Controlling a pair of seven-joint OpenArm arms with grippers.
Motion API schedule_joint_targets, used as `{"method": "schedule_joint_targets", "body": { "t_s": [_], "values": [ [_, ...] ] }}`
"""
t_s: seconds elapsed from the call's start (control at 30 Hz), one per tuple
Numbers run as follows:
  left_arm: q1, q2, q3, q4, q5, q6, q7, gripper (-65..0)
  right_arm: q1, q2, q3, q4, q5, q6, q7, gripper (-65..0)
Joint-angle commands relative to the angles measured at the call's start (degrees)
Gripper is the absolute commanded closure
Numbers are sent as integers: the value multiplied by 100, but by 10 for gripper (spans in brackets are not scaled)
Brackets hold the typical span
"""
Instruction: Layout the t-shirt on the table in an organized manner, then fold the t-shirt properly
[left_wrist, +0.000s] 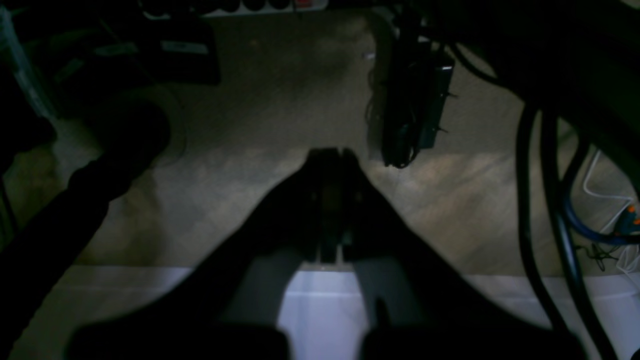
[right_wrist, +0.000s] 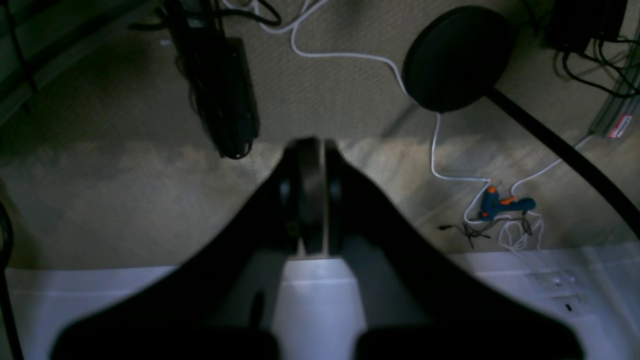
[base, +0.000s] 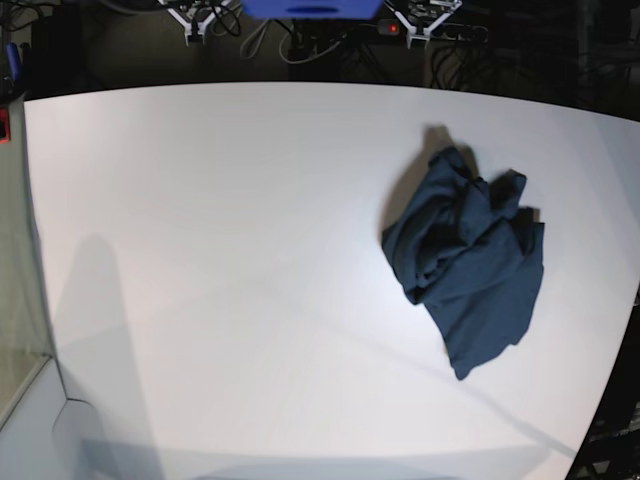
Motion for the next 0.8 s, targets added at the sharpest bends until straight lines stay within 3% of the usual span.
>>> {"method": "schedule_joint_targets", "body": {
  "t_s": [0.0,0.77],
  "values": [
    [41,-13,1,4,3,60,-15,-4,-38,32,12,26,29,71,12,0],
    [120,-22,1,40,3,60,-15,-4,-38,32,12,26,29,71,12,0]
  ]
}}
